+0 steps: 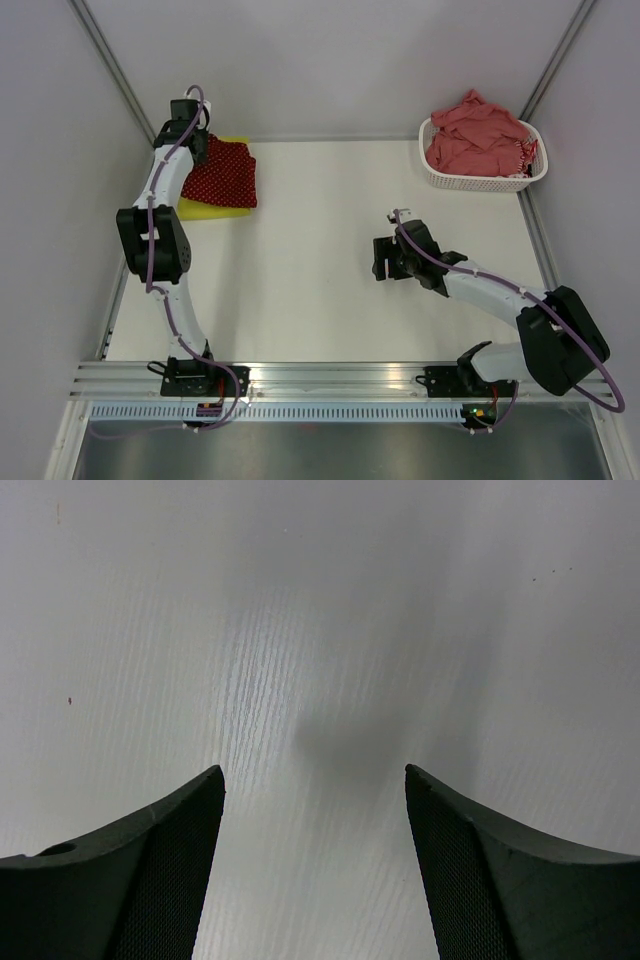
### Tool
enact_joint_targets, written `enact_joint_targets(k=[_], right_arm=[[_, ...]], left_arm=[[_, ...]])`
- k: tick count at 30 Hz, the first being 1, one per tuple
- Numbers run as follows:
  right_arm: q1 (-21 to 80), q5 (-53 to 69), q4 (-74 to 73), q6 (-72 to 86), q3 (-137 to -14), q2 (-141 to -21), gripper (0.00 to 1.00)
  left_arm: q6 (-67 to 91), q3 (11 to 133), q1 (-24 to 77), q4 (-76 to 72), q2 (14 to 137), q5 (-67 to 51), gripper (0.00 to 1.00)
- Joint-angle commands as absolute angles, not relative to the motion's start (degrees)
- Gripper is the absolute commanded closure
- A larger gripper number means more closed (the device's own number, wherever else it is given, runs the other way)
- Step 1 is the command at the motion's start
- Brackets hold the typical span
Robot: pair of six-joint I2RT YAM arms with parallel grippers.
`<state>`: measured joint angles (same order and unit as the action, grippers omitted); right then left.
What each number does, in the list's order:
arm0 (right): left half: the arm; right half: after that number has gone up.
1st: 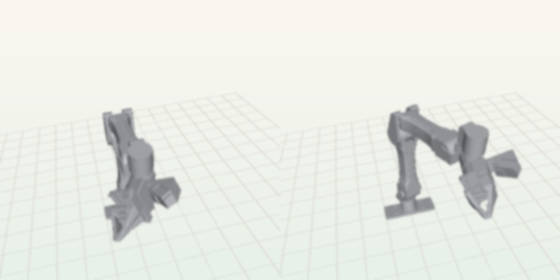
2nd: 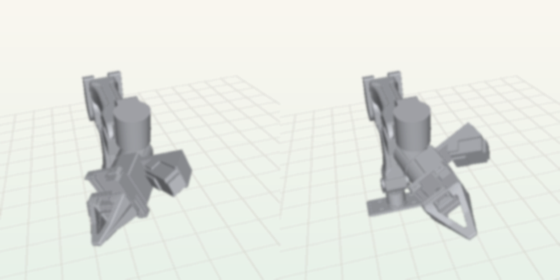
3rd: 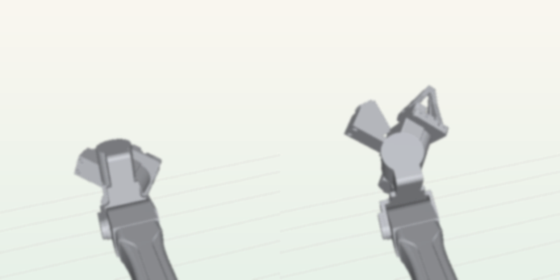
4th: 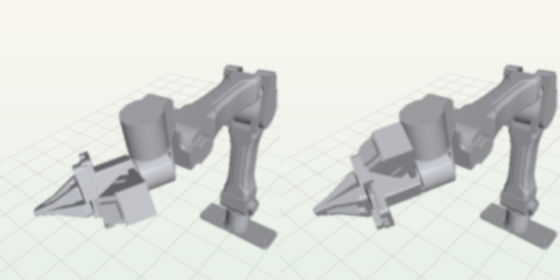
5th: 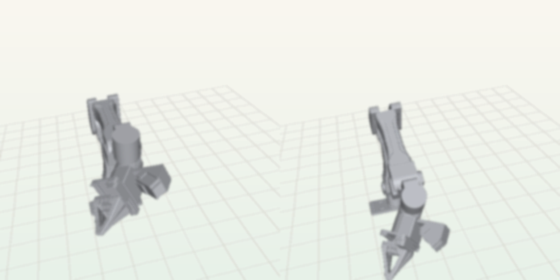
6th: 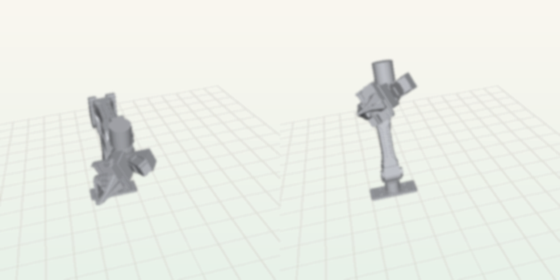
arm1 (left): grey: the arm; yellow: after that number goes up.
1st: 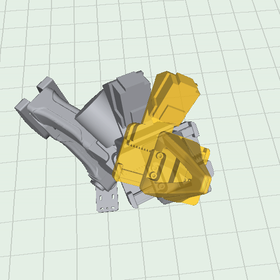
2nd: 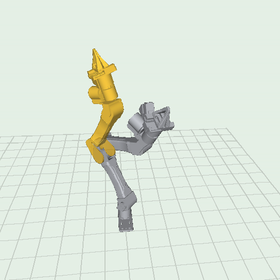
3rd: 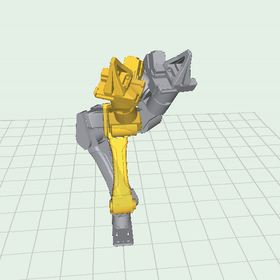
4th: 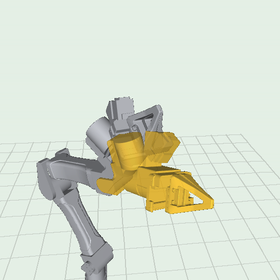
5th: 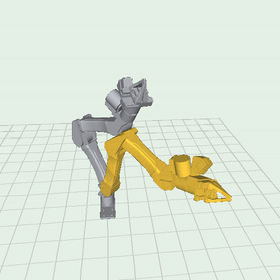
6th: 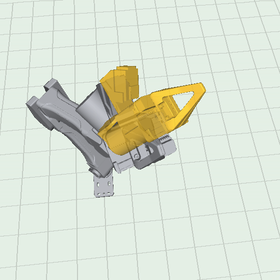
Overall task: Fold and stack the mixed laundry pile
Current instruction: Place the skirt at the corner of the board.
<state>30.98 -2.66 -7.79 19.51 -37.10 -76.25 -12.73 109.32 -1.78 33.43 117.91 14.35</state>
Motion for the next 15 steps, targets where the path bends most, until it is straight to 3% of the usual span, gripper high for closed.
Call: enact_joint_targets(k=[1,15], right_arm=[[30.76,-3.08,-7.03,20.30,-39.64,-77.08,0.22],[30.76,-2.20,-7.39,21.62,-40.78,-80.16,0.23]], left_arm=[[-14.33,112.85,-4.57,28.39,119.44,13.71,0.98],[-14.94,113.29,-8.43,25.22,124.28,11.51,0.98]])
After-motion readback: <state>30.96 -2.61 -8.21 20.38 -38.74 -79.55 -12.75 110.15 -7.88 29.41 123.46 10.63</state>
